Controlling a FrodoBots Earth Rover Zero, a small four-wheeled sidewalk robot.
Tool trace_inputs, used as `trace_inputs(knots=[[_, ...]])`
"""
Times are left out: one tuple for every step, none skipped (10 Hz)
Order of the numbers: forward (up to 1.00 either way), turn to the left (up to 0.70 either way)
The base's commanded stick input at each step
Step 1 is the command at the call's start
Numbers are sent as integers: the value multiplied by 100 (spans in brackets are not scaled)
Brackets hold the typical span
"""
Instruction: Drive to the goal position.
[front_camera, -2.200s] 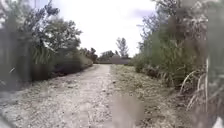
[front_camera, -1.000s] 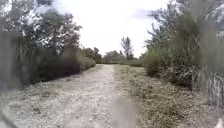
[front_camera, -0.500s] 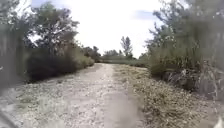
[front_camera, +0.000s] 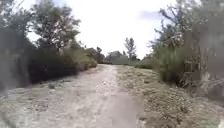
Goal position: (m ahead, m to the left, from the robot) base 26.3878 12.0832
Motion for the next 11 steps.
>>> trace_inputs(knots=[[85,0],[85,0],[85,0],[85,0],[85,0],[85,0],[85,0],[85,0],[85,0],[85,0],[85,0]])
